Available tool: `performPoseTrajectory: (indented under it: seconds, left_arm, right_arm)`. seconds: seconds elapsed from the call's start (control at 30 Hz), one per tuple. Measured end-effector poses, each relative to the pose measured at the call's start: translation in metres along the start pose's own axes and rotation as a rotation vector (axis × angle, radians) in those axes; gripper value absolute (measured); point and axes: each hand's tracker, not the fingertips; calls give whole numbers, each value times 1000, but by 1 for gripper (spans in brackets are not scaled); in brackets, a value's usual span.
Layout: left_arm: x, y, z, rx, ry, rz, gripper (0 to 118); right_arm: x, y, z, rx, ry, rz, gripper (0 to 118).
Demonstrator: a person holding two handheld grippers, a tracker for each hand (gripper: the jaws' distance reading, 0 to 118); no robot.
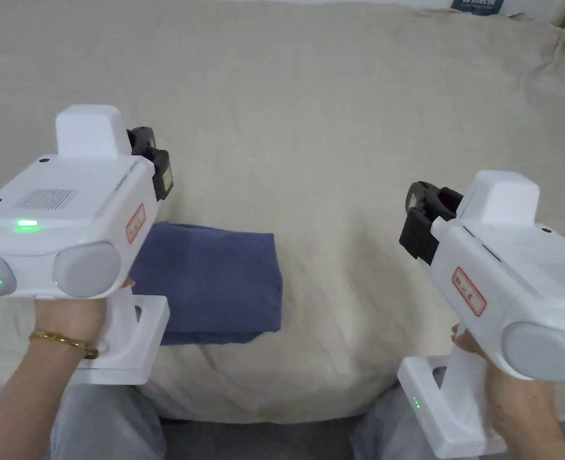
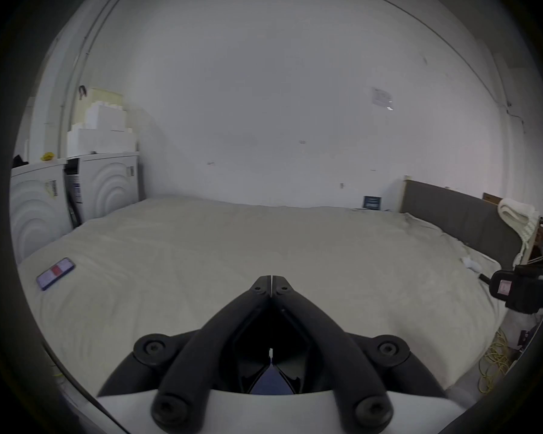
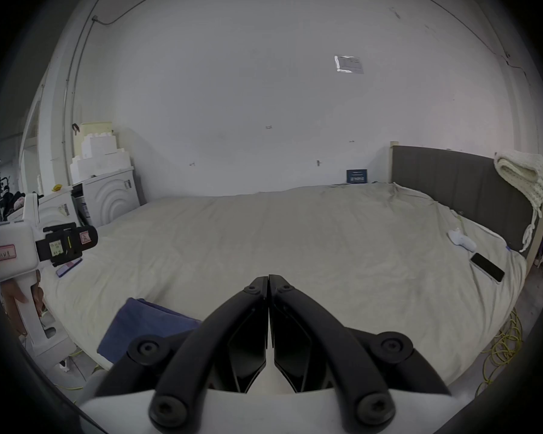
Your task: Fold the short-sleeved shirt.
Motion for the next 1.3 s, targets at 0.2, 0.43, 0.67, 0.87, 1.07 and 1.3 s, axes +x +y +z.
performPoseTrajectory:
  seconds: [0.2,0.43,0.67,0.87,1.07,1.3]
  left_arm:
    - [-41,-18,16,-56,88,12,0]
    - [-63,-37,26,-114,131,12,0]
    - [-72,-46,27,-121,138,7,0]
    - [-74,-52,25,-134,132,20,0]
    - [-75,-58,20,-159,120,24,0]
    - [-87,-52,5,-263,36,84,91]
  right_arm:
    - [-45,0,-18,-18,92,8,0]
    - [-97,-10,-50,-84,206,32,0]
    - [-133,-39,-83,-217,257,30,0]
    - [-150,-81,-110,-339,245,36,0]
    - [-159,-117,-118,-407,207,27,0]
    - [-168,-124,-112,-407,202,65,0]
